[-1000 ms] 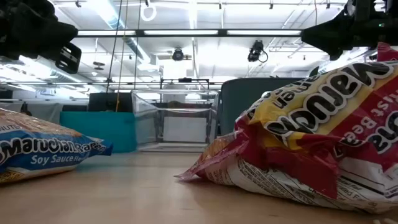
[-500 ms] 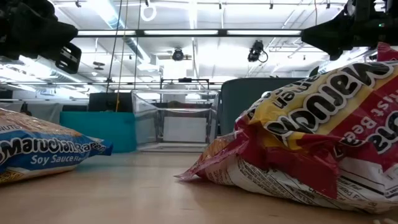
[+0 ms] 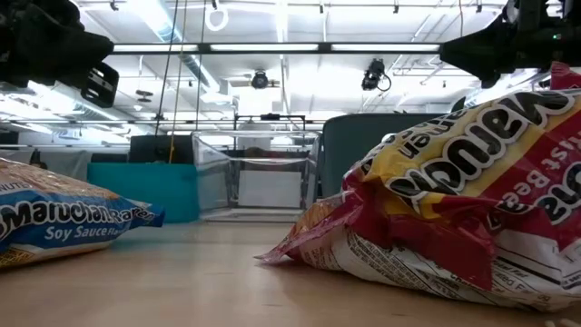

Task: Sort Maruchan noodles

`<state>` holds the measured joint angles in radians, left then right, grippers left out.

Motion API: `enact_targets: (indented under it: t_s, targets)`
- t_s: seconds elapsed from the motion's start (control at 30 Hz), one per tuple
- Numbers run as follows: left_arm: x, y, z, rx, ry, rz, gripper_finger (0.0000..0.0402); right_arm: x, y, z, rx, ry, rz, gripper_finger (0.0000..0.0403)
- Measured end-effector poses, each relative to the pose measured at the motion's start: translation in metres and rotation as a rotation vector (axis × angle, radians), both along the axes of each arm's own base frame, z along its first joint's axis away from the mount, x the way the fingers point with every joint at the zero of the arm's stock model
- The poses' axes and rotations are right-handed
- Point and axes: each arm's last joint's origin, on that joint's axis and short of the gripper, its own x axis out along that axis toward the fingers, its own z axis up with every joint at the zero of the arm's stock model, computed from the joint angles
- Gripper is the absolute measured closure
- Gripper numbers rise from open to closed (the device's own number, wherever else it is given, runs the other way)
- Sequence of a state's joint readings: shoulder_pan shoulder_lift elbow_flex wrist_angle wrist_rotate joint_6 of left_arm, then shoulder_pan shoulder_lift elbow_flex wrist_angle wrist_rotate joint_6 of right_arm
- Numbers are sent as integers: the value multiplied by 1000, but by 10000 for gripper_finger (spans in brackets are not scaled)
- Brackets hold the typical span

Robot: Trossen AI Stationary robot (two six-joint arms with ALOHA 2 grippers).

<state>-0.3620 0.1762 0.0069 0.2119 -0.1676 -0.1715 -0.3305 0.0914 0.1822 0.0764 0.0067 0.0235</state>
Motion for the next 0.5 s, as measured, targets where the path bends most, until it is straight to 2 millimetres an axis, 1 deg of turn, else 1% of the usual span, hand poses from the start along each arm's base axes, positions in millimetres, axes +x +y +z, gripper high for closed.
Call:
enact_targets:
  t_s: [0.27, 0.4, 0.5]
  targets:
    - [0, 0, 1, -10, -6, -1, 372, 0, 0, 0, 0, 0, 0, 250]
    - [0, 1, 5, -125, -24, 14, 372, 0, 0, 0, 0, -1, 0, 250]
    - [0, 2, 8, -139, -59, 47, 372, 0, 0, 0, 0, 0, 0, 250]
